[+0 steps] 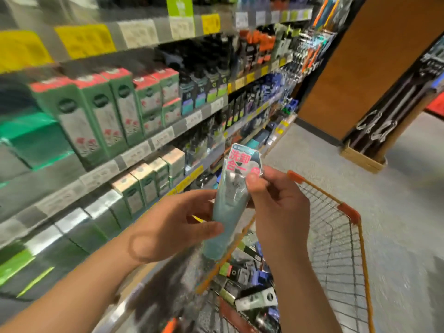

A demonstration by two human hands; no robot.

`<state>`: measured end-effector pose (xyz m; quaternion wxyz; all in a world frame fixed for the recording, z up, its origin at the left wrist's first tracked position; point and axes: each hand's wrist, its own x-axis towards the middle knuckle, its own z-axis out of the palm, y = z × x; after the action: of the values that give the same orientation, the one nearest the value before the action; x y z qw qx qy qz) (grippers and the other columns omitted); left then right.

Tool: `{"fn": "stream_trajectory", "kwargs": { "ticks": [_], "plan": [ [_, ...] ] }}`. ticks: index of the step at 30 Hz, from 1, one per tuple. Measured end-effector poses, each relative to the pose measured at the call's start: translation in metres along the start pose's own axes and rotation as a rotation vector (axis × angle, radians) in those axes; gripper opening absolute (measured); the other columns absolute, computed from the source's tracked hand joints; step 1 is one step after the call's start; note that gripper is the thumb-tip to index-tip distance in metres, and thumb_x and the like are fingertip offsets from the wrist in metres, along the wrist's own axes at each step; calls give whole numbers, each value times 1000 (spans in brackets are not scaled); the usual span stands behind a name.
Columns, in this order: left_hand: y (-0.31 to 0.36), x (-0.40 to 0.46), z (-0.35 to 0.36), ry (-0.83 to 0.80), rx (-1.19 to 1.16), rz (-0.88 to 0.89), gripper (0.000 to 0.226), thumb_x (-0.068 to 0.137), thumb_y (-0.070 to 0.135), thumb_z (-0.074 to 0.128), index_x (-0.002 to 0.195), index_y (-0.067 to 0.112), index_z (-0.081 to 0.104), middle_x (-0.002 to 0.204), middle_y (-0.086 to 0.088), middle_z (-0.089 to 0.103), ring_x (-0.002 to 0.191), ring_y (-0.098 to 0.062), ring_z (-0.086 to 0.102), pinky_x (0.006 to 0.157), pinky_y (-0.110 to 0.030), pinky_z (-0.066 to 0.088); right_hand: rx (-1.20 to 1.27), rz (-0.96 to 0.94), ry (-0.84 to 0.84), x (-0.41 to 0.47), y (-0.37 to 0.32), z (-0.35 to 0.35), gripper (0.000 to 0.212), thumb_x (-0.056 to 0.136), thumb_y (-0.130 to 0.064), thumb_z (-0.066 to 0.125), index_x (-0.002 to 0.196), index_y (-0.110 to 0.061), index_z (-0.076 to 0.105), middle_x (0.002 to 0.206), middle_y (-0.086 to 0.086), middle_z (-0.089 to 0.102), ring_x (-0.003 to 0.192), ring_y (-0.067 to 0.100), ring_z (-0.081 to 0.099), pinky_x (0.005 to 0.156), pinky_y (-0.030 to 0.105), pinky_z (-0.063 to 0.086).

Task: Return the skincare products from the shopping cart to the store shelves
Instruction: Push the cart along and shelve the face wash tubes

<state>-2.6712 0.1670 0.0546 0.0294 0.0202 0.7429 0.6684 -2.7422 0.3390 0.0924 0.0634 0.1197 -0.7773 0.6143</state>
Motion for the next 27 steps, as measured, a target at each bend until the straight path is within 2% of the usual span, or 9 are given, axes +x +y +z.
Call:
{"fn": "stream_trajectory", "kwargs": {
  "ticks": [3,5,7,9,13,16,21,25,27],
  "plan": [
    [12,-28,-26,37,-57,45,44,85,23,78,126,32,68,109,-2,76,97,-28,70,92,-41,53,-8,-51,-85,-5,-31,28,9,95,-35,71,98,-31,78,79,-4,75,73,19,72,68,40,57],
    [20,-45,-44,100,-74,52,45,79,25,83,122,35,70,81,3,62,71,-20,46,69,-29,41,53,-73,-120,-11,-48,48,8,96,-24,72,101,-24,79,79,4,74,71,23,71,66,43,57],
    [26,-64,-60,175,-138,40,47,77,15,81,119,33,72,77,7,52,70,-17,35,64,-23,32,161,-81,-175,-19,-61,70,10,97,-19,71,104,-18,77,84,15,72,70,22,66,66,46,56],
    [31,-84,-74,229,-154,45,48,76,9,79,118,32,73,79,7,57,70,-14,41,66,-22,36,263,-80,-253,-27,-71,92,14,95,-22,69,106,-15,76,87,22,70,71,17,59,64,42,51],
    [37,-123,-100,386,-148,27,51,73,5,81,114,35,74,83,1,53,72,-14,42,73,-26,38,362,-57,-387,-40,-98,129,10,99,-19,67,104,-14,75,87,0,77,75,9,63,70,33,53],
    [45,-152,-118,466,-139,60,47,75,-1,84,114,23,75,85,0,57,71,-12,45,72,-20,43,364,-61,-468,-53,-117,151,15,102,-18,60,102,-17,75,91,-2,79,77,5,65,68,26,54],
    [65,-199,-146,611,-88,137,49,74,13,82,116,35,74,97,2,75,78,-9,61,78,-25,54,288,-146,-589,-76,-144,184,15,102,-29,60,108,-24,73,91,0,77,76,13,68,65,33,57],
    [80,-231,-167,762,-71,199,48,71,17,82,113,38,74,100,-2,78,82,-11,65,81,-31,56,280,-165,-740,-92,-163,205,22,106,-19,54,122,-28,66,92,10,73,74,21,67,65,39,60],
    [87,-243,-177,837,-38,219,50,68,24,86,116,35,74,102,-1,78,85,-12,67,84,-34,57,276,-194,-823,-100,-170,214,21,103,-26,61,120,-36,66,98,7,73,78,18,67,69,38,59]
  ]
}}
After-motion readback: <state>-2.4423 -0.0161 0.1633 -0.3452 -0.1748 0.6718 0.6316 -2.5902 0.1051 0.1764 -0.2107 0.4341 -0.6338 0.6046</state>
